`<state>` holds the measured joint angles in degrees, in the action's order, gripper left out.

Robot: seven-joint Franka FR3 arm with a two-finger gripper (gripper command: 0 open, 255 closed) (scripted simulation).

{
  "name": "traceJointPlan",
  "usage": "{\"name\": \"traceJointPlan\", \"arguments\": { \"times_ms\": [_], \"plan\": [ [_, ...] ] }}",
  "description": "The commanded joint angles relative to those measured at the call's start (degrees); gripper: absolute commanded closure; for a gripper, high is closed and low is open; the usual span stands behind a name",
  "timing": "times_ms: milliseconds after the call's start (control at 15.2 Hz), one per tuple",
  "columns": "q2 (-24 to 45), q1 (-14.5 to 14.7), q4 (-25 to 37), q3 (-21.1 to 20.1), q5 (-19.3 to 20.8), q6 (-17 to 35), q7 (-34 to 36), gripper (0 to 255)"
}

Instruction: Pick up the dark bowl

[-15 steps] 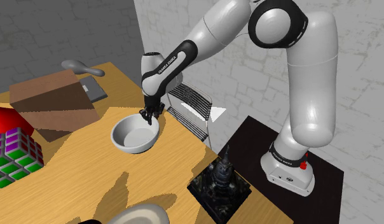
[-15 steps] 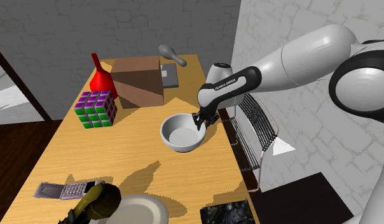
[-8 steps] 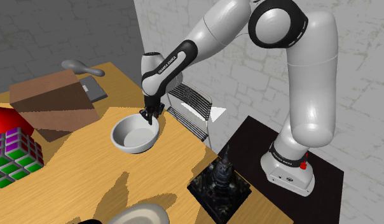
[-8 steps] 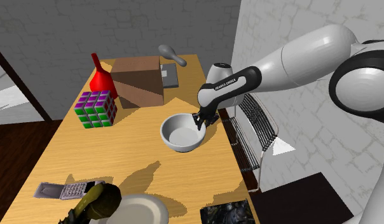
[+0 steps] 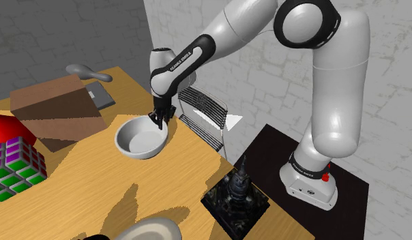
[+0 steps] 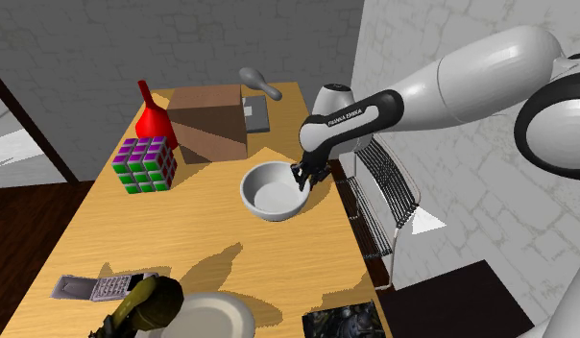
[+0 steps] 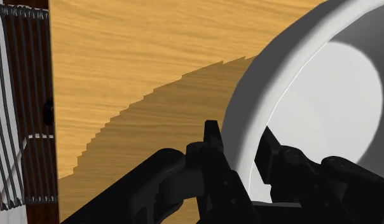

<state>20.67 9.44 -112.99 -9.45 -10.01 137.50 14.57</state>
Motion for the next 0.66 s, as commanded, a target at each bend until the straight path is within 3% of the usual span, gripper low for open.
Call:
{"name": "traceJointPlan", "arguments": {
  "times_ms": [0, 594],
  "plan": [
    [-0.83, -0.03, 0.60, 0.01, 0.05, -1.34, 0.22, 255],
    [-3.94, -0.19, 2.14, 0.00, 0.15, -5.94, 0.91, 255]
  ]
}}
